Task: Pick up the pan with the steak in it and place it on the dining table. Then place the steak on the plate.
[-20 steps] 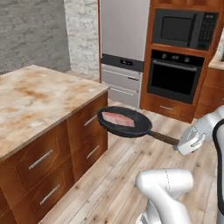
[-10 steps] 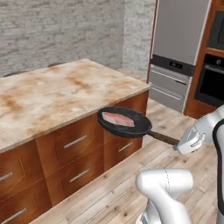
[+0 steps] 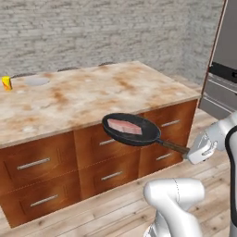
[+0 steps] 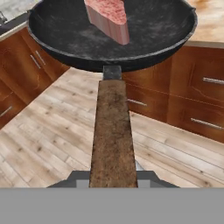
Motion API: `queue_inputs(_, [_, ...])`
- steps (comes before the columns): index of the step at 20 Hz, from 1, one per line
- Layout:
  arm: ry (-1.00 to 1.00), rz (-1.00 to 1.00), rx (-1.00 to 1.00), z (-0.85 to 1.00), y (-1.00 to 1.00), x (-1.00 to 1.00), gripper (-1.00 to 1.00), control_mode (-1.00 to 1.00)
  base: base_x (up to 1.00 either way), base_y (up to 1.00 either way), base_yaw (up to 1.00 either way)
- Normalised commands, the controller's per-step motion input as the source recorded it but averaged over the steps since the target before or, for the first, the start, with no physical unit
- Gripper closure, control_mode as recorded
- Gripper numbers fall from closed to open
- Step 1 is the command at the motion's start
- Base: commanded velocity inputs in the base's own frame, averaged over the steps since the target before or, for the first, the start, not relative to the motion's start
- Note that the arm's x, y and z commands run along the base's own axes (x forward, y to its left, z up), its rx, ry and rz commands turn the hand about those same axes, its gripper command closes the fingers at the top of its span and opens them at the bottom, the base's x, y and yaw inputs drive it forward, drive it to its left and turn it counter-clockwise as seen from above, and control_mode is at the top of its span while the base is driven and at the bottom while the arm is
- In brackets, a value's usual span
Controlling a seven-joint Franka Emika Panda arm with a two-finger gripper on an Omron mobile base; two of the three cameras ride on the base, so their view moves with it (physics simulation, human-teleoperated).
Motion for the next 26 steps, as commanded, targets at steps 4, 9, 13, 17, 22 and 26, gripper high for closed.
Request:
queue_inputs(4, [0.00,0.00,0.00,0.00,0.00,0.00,1.00,1.00,-0.05,0.04,0.05])
queue_inputs(9, [0.00,0.00,0.00,0.00,0.00,0.00,1.00,1.00,0.00,0.68,0.02])
queue_inputs(13, [0.00,0.00,0.00,0.00,0.00,0.00,1.00,1.00,0.00,0.99,0.05])
queue_inputs(17, [0.00,0.00,0.00,0.00,0.00,0.00,1.00,1.00,0.00,1.00,0.06])
queue_inputs(22, [0.00,0.00,0.00,0.00,0.00,0.00,1.00,1.00,0.00,1.00,0.07])
queue_inputs(26, [0.00,0.00,0.00,0.00,0.00,0.00,1.00,1.00,0.00,1.00,0.06])
